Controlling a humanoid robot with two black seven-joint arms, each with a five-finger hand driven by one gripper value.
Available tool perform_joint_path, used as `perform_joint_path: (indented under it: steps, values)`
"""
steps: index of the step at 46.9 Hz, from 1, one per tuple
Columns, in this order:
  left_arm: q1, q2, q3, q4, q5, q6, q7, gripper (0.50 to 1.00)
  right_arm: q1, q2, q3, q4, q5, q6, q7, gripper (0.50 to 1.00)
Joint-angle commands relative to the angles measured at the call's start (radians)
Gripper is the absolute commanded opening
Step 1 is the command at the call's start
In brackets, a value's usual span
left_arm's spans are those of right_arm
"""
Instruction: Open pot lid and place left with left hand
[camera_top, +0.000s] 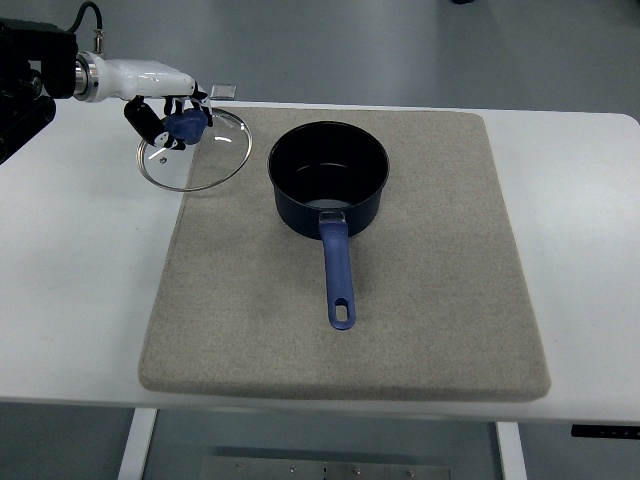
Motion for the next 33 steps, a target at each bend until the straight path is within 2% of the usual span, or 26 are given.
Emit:
perform_joint_path:
  steps: [1,4,7,14,16,23,27,33]
  values:
    - [0.013,-0.009,-0.001,0.000,-0.008,0.002,0.000,0.500,0.000,0.000,0.000,0.000,0.000,0.000,-0.001,0.917]
    - [0.025,-0.025,-0.001,0.002,-0.013,0.005,0.000,0.576,0.000,0.000,0.000,0.000,0.000,0.000,0.000,0.917]
    - [0.041,-0.034,-0.002,0.002,-0.017,0.018,0.000,0.694,0.000,0.000,0.000,0.000,0.000,0.000,0.000,0.917]
    - [0.070,-0.056,-0.007,0.002,-0.023,0.051,0.000,0.833,0.000,0.000,0.000,0.000,0.000,0.000,0.000,0.917]
    - [0.073,-0.057,-0.011,0.002,-0.031,0.051,0.000,0.851,0.000,0.000,0.000,0.000,0.000,0.000,0.000,0.917]
    - [0.077,-0.057,-0.016,0.012,-0.120,0.081,0.000,0.960,0.000,0.000,0.000,0.000,0.000,0.000,0.000,0.917]
    - [0.079,-0.057,-0.018,0.015,-0.249,0.130,0.000,0.990,0.000,0.000,0.000,0.000,0.000,0.000,0.000,0.917]
    - [0.114,-0.056,-0.021,0.029,-0.514,0.210,0.000,0.992,0.000,0.000,0.000,0.000,0.000,0.000,0.000,0.917]
